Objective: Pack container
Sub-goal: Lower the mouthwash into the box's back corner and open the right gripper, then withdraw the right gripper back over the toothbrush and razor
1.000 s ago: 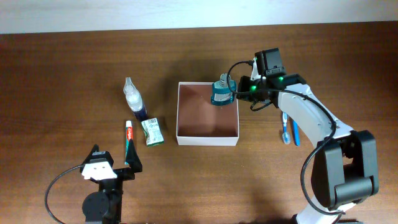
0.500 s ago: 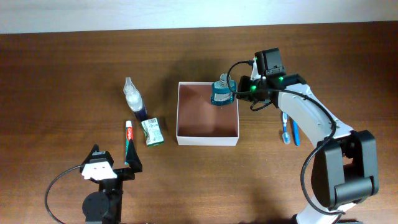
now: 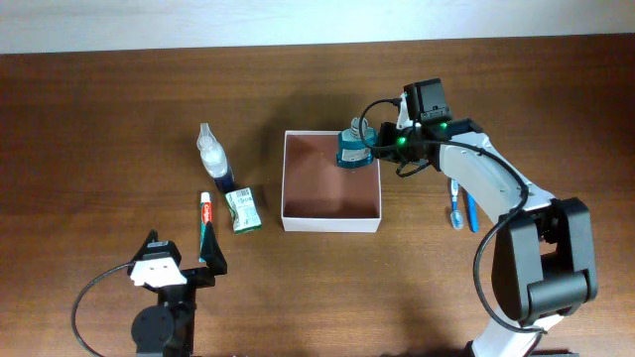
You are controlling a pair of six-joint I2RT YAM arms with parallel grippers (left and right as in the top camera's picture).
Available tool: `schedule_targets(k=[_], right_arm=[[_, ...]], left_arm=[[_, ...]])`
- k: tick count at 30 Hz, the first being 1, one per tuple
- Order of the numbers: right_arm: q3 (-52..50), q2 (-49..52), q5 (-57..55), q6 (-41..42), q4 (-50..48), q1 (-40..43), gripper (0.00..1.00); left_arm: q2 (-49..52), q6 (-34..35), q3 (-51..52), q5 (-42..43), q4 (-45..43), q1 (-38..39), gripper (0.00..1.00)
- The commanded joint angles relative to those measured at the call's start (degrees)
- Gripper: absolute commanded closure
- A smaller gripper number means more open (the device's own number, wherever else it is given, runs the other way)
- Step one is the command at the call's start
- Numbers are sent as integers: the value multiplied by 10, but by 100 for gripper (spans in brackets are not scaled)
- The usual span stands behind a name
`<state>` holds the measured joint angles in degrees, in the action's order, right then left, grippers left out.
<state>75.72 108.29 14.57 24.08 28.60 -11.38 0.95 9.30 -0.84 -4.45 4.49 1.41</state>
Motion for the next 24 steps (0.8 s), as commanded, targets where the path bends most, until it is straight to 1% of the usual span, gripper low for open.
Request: schedule_targets(k=[1, 7, 15, 18, 20, 22, 23, 24], right_arm=[[-5, 5, 18, 2, -4, 2, 96], [-5, 5, 33, -25, -5, 2, 96], [-5, 5, 32, -28, -6, 2, 96], [-5, 5, 25, -29, -10, 3, 94], [-5, 5, 19, -38, -23, 10, 84], [-3, 4, 19, -43, -39, 20, 77], [0, 2, 19, -43, -40, 29, 71], [5, 0, 20, -44, -39, 39, 69]], left_arm=[[-2, 1, 3, 6, -1, -5, 0], [-2, 1, 3, 6, -1, -5, 1], [-2, 1, 3, 6, -1, -5, 0], [-2, 1, 3, 6, -1, -5, 0], [-2, 1, 3, 6, -1, -5, 1], [-2, 1, 3, 6, -1, -5, 0], [-2, 1, 3, 6, -1, -5, 0], [-2, 1, 3, 6, -1, -5, 0]])
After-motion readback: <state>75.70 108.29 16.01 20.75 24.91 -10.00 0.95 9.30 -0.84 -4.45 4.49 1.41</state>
